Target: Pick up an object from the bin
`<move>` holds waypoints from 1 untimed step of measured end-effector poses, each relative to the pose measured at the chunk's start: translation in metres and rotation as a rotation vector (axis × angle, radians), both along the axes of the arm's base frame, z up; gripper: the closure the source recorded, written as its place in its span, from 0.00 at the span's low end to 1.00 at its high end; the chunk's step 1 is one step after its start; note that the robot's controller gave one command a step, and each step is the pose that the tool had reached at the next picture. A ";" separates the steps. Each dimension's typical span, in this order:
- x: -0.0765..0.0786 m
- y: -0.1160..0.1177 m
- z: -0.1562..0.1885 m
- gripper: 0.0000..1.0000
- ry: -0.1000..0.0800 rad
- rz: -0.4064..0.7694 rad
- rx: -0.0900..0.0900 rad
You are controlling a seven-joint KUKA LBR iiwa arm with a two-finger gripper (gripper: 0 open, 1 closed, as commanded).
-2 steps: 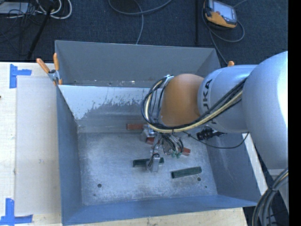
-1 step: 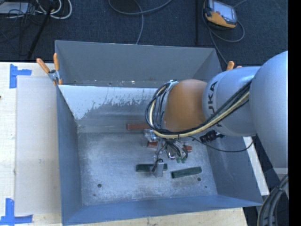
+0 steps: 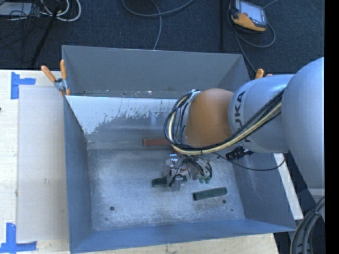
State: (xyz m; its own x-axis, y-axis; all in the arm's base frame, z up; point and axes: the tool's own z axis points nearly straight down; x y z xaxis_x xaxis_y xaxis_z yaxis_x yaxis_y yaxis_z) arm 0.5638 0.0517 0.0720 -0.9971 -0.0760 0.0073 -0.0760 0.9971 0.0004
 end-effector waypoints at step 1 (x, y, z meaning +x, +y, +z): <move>0.003 0.007 0.002 1.00 -0.021 0.642 0.001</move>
Offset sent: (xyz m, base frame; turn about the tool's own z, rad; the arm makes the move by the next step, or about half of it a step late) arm -0.0007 0.0053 -0.0020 -0.6434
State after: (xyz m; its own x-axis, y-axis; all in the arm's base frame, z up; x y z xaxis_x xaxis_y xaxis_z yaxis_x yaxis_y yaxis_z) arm 0.5670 0.0582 0.0739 -0.7529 -0.6581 -0.0116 -0.6580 0.7530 -0.0067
